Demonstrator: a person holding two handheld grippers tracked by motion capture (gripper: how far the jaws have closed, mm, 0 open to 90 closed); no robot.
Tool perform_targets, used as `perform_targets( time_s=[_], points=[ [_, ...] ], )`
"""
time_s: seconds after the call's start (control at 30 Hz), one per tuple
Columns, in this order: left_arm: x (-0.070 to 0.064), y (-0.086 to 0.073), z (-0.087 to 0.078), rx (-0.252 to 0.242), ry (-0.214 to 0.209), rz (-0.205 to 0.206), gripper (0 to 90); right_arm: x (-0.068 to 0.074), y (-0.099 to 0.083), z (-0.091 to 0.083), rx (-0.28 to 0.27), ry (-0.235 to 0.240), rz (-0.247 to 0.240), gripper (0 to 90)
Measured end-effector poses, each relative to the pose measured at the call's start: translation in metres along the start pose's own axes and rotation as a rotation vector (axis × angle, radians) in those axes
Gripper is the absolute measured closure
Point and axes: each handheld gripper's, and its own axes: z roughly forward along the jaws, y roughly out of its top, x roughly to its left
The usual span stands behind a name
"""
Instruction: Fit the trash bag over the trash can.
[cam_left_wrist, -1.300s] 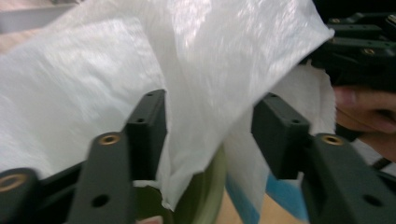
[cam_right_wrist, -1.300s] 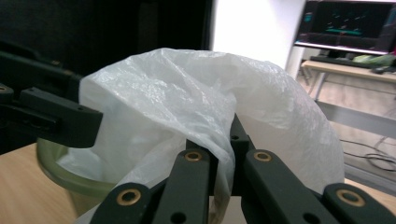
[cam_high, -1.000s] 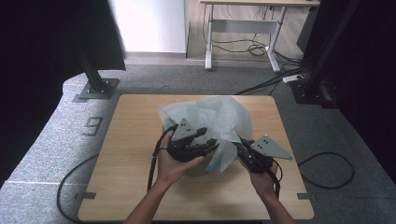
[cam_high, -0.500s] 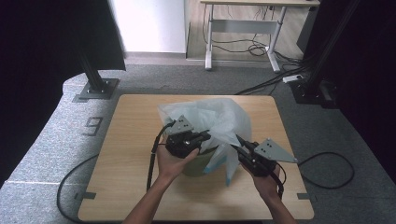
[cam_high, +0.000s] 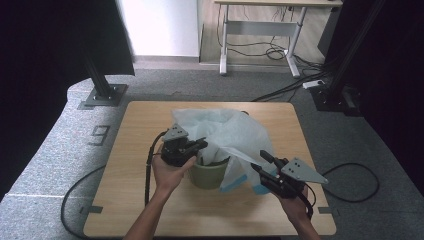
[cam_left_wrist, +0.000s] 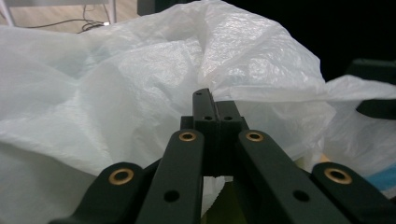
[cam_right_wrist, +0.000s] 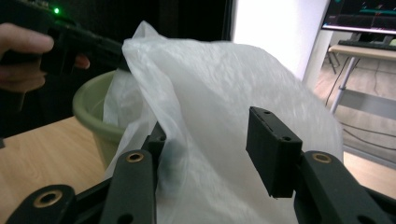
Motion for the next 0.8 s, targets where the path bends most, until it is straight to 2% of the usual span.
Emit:
perform_targets(
  time_s=[0.03,0.1,0.17,0.23,0.5,0.63,0.73,0.8],
  points=[
    [0.002,0.000,-0.001,-0.003,0.002,-0.008,89.7,0.000,-0.001,-0.001,0.006,0.007,-0.001,57.5],
    [0.005,-0.001,-0.004,-0.006,-0.003,-0.017,89.7,-0.001,-0.003,-0.003,0.022,0.027,-0.002,66.3],
    [0.005,-0.003,-0.005,0.001,-0.012,-0.015,89.7,-0.002,-0.004,-0.003,0.047,0.042,-0.001,76.3],
    [0.003,-0.004,-0.005,0.013,-0.028,-0.006,89.7,-0.004,-0.003,-0.004,0.043,0.051,0.003,80.7],
    [-0.006,-0.012,0.000,0.068,-0.092,0.010,89.7,-0.011,0.007,-0.011,-0.008,0.000,0.022,85.0],
    [-0.009,-0.013,-0.001,0.057,-0.099,0.017,89.0,-0.016,0.010,-0.012,-0.015,-0.013,0.042,85.2],
    [-0.013,-0.009,-0.005,0.038,-0.067,0.033,72.3,-0.016,0.010,-0.011,-0.019,-0.017,0.041,86.0],
    [-0.019,-0.005,-0.009,0.008,-0.030,0.058,61.8,-0.016,0.010,-0.010,-0.024,-0.017,0.042,86.9]
  ],
)
